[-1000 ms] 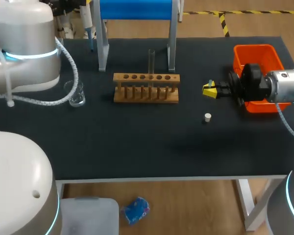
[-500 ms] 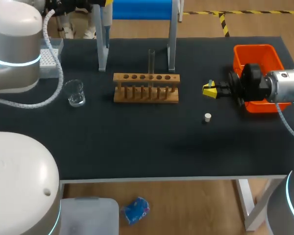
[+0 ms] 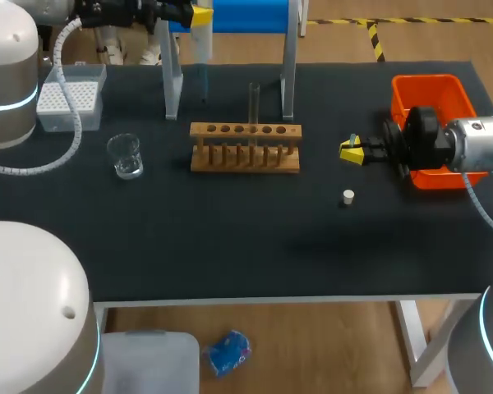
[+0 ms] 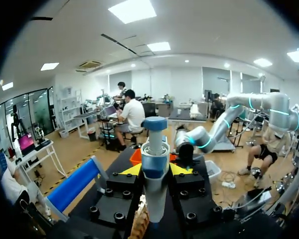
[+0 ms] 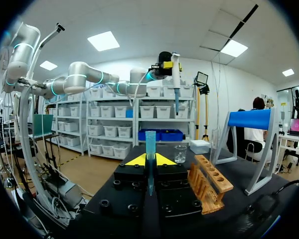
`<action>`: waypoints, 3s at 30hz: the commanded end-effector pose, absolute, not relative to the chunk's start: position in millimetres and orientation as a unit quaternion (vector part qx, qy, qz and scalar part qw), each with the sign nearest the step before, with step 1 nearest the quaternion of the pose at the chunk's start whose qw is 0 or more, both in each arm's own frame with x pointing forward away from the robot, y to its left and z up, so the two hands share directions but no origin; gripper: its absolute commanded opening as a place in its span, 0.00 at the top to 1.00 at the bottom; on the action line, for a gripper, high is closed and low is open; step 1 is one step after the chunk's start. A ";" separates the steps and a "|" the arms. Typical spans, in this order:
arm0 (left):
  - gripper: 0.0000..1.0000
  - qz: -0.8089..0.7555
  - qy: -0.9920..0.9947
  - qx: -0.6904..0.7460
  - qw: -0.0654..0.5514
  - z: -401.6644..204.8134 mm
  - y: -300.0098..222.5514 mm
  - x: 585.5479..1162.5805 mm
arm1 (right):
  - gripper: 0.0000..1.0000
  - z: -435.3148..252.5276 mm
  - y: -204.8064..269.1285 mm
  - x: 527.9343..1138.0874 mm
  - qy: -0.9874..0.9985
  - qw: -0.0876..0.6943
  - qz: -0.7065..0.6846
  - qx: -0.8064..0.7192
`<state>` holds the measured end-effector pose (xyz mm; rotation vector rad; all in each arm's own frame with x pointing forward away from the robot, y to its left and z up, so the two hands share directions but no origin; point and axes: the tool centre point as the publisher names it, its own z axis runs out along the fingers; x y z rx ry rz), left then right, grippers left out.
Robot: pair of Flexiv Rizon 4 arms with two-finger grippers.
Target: Invert the test tube, pick up the pipette, mount the tip to pipette, aspirate from beaker and dispense into the tube, eject the tip, return the pipette, and cap with the stopper.
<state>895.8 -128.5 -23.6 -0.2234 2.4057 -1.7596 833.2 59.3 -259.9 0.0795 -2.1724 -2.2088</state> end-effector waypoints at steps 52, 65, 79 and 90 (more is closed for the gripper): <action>1.00 -0.600 0.788 0.133 -0.041 -65.1 -230.1 823.2 | 1.00 -260.0 58.9 832.8 -0.701 0.021 -0.713 0.026; 1.00 -0.595 0.792 0.132 -0.040 -69.4 -231.2 823.8 | 1.00 -260.0 58.9 832.8 -0.701 0.021 -0.713 0.026; 1.00 -0.577 0.804 0.142 -0.030 -46.3 -227.9 823.9 | 1.00 -260.0 58.9 832.8 -0.701 0.021 -0.713 0.026; 1.00 -0.575 0.806 0.139 -0.035 -45.9 -228.1 823.0 | 1.00 -260.0 58.9 832.8 -0.701 0.021 -0.713 0.026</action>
